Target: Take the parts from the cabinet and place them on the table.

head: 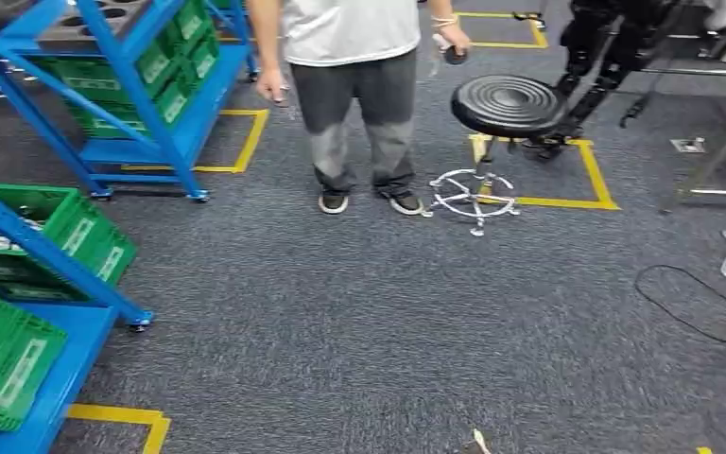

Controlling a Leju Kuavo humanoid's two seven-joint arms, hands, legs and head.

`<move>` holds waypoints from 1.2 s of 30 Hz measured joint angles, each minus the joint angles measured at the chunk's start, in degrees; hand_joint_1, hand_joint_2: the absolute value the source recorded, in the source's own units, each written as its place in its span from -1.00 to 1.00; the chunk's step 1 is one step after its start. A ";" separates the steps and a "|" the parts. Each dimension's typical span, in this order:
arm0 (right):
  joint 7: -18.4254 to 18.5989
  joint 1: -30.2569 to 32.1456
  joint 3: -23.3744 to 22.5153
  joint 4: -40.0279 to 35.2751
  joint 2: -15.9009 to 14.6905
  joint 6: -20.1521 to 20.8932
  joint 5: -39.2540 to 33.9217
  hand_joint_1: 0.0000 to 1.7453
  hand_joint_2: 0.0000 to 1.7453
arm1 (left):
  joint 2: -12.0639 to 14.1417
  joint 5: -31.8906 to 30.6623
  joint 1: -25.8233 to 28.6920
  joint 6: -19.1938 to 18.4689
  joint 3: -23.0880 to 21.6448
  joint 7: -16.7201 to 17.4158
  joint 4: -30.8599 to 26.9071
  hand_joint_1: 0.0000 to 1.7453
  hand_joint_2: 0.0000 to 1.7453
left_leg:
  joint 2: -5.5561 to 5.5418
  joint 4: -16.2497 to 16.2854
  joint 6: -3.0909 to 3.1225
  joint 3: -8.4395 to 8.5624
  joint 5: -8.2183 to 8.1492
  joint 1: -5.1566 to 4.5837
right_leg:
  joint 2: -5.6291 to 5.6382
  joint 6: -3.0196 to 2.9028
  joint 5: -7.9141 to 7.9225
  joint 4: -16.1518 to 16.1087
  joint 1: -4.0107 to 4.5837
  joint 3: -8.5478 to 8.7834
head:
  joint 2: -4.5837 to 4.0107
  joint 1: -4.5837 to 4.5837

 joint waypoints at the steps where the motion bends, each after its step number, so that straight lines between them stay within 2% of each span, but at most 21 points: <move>1: -1.22 0.00 0.07 0.00 0.09 -0.66 -0.35 -1.00 -1.00 | 0.00 -1.55 0.06 0.00 -0.64 0.00 0.00 -1.00 -1.00 | -0.67 0.00 -0.05 -0.10 -0.01 0.13 | 3.16 -0.32 1.34 -3.94 -0.05 1.42 | 0.00 0.02; 2: -3.30 0.02 0.07 0.00 0.26 -1.01 -0.83 -1.00 -1.00 | 0.09 -2.50 -0.01 0.02 -1.36 -0.02 0.00 -1.00 -1.00 | -1.50 0.41 -0.39 -0.42 -0.15 -0.21 | 4.55 -0.42 0.85 -5.78 -0.45 2.23 | 0.00 -0.06; 5: -7.49 -0.17 0.09 0.00 0.61 -1.43 -1.38 -1.00 -1.00 | 0.42 -2.48 0.37 0.15 -1.80 -0.15 0.00 -1.00 -1.00 | -3.31 -0.03 -1.56 -0.89 0.38 0.60 | 2.98 -0.44 0.79 -5.68 0.11 2.91 | 0.00 -0.02; 6: -8.30 -0.21 0.15 0.02 0.92 -1.69 -1.31 -1.00 -1.00 | 0.77 -2.37 0.50 0.26 -1.80 -0.46 -0.02 -1.00 -1.00 | -3.84 0.15 -1.80 -0.90 0.26 0.24 | 2.01 -0.69 1.07 -6.46 -0.43 3.17 | 0.00 -0.02; 8: -8.99 -0.36 0.37 0.00 1.22 -2.36 -1.18 -1.00 -1.00 | 0.98 -1.91 0.64 -1.60 -1.84 -2.59 0.00 -1.00 -1.00 | 1.29 3.42 -2.50 -2.21 -2.33 0.02 | 0.55 -1.01 1.08 -6.89 -0.47 3.89 | 0.00 -0.83; 10: -8.77 -0.15 0.37 0.00 1.25 -2.89 -1.38 -1.00 -1.00 | 1.12 -1.06 0.31 -6.40 -1.82 -6.31 -0.02 -1.00 -1.00 | 3.42 12.41 -3.23 -6.41 -6.72 0.33 | -1.84 -1.30 0.69 -6.88 -0.33 4.23 | 0.00 -0.96; 12: -8.71 -0.11 0.33 0.00 1.22 -4.71 -1.42 -1.00 -1.00 | 1.14 -1.14 0.24 -7.24 -1.60 -7.32 -0.02 -1.00 -1.00 | 3.84 17.12 -3.69 -8.55 -7.73 0.75 | -3.66 -1.30 0.30 -6.86 -0.36 4.53 | 0.00 -0.92; 14: -8.71 -0.25 0.33 0.00 1.25 -7.75 -1.36 -1.00 -1.00 | 1.35 -1.34 0.52 -6.86 -1.21 -6.06 0.00 -1.00 -1.00 | 4.32 11.95 -4.07 -5.90 -3.59 1.28 | -5.01 -1.11 -0.13 -6.84 -0.46 5.10 | 0.00 -0.89; 16: -8.71 -0.28 0.31 0.00 1.25 -9.49 -1.42 -1.00 -1.00 | 1.40 -1.17 0.71 -6.78 -0.73 -5.38 -0.02 -1.00 -1.00 | 6.71 2.71 -4.19 -1.27 1.06 1.42 | -6.01 -0.51 -0.77 -6.84 -0.54 5.92 | 0.00 -0.94; 17: -8.69 -0.28 0.31 0.00 1.22 -9.81 -1.55 -1.00 -1.00 | 1.35 -1.08 0.51 -6.89 -0.46 -5.38 -0.02 -1.00 -1.00 | 8.77 1.07 -4.11 -0.42 0.09 0.57 | -6.53 0.16 -1.20 -6.70 -0.02 5.44 | 0.00 -1.04; 18: -8.66 -0.28 0.31 0.00 1.23 -10.15 -1.83 -1.00 -1.00 | 1.36 -1.08 0.23 -6.88 -0.20 -5.57 -0.02 -1.00 -1.00 | 8.50 0.45 -2.96 -0.34 -0.18 0.70 | -7.14 0.52 -1.54 -6.56 0.08 5.68 | 0.00 -0.94; 21: -8.88 -0.73 0.22 0.00 1.23 -10.63 -3.17 -1.00 -1.00 | 1.53 -1.01 0.78 -6.73 0.59 -6.21 -0.02 -1.00 -1.00 | 6.79 0.47 -1.82 -0.54 -0.36 0.53 | -8.93 1.01 -1.87 -6.93 0.04 7.04 | 0.00 -0.83; 22: -9.10 -0.95 0.17 0.00 1.25 -10.69 -3.70 -1.00 -1.00 | 1.60 -0.86 0.83 -6.58 0.78 -6.10 -0.02 -1.00 -1.00 | 6.26 0.19 -1.41 -0.27 -0.17 0.89 | -7.86 1.41 -2.67 -6.53 -0.30 6.62 | 0.00 -0.76; 24: -9.63 -1.10 -0.17 0.00 1.25 -10.80 -4.37 -1.00 -1.00 | 1.57 -0.51 0.64 -6.23 1.35 -5.25 -0.02 -1.00 -1.00 | 5.30 0.19 -0.76 -0.36 -0.26 0.89 | -3.49 1.52 -6.02 -0.35 -0.26 3.65 | 0.00 -0.28; 26: -9.93 -0.99 -0.57 0.00 1.25 -10.78 -4.70 -1.00 -1.00 | 1.31 -0.07 0.41 -6.25 1.88 -4.72 -0.02 -1.00 -1.00 | 3.89 0.20 -0.57 -0.35 -0.35 0.79 | -2.16 1.42 -9.11 8.94 -0.14 -1.51 | 0.00 -0.17; 27: -9.95 -0.90 -0.76 0.00 1.25 -10.78 -4.57 -1.00 -1.00 | 1.16 0.75 0.42 -6.51 2.25 -5.85 -0.02 -1.00 -1.00 | 3.02 0.21 -0.51 -0.26 -0.39 0.69 | -1.95 1.24 -9.01 11.46 -0.06 -3.47 | 0.00 -0.15; 29: -9.93 -0.84 -0.87 0.00 1.25 -10.80 -4.11 -1.00 -1.00 | 0.90 2.65 0.40 -7.47 3.45 -8.93 -0.04 -1.00 -1.00 | 1.30 0.22 -0.44 0.02 -0.49 0.49 | -1.53 0.63 -4.69 7.82 0.02 -3.22 | 0.00 -0.17; 31: -9.59 -0.90 -0.90 0.00 1.25 -11.11 -3.58 -1.00 -1.00 | 0.39 4.74 0.17 -8.72 5.01 -12.41 -0.11 -1.00 -1.00 | -0.38 0.22 -0.43 0.37 -0.61 0.36 | 0.26 -0.32 1.56 -1.94 0.16 0.33 | 0.00 -0.17; 32: -9.19 -0.91 -0.92 0.00 1.16 -11.37 -3.54 -1.00 -1.00 | 0.00 4.95 0.03 -9.07 5.73 -13.42 -0.11 -1.00 -1.00 | -0.98 0.21 -0.56 0.19 -0.66 0.50 | 3.36 -0.84 1.02 -3.71 -0.12 1.21 | 0.00 -0.31; 33: -9.17 -0.84 -0.92 0.00 1.14 -11.50 -3.56 -1.00 -1.00 | 0.00 4.89 -0.31 -9.05 6.23 -13.70 -0.13 -1.00 -1.00 | -1.80 0.52 -0.79 -0.14 -0.66 0.40 | 3.83 -0.75 1.23 -5.04 -0.18 2.03 | 0.00 -0.44; 36: -9.89 -1.01 -1.16 0.00 1.14 -11.15 -4.29 -1.00 -1.00 | -0.04 3.33 -0.10 -8.76 6.53 -13.59 -0.13 -1.00 -1.00 | -3.37 -0.01 -1.94 -0.50 -0.16 1.09 | 2.32 -0.72 0.88 -5.57 0.27 2.51 | 0.00 -0.17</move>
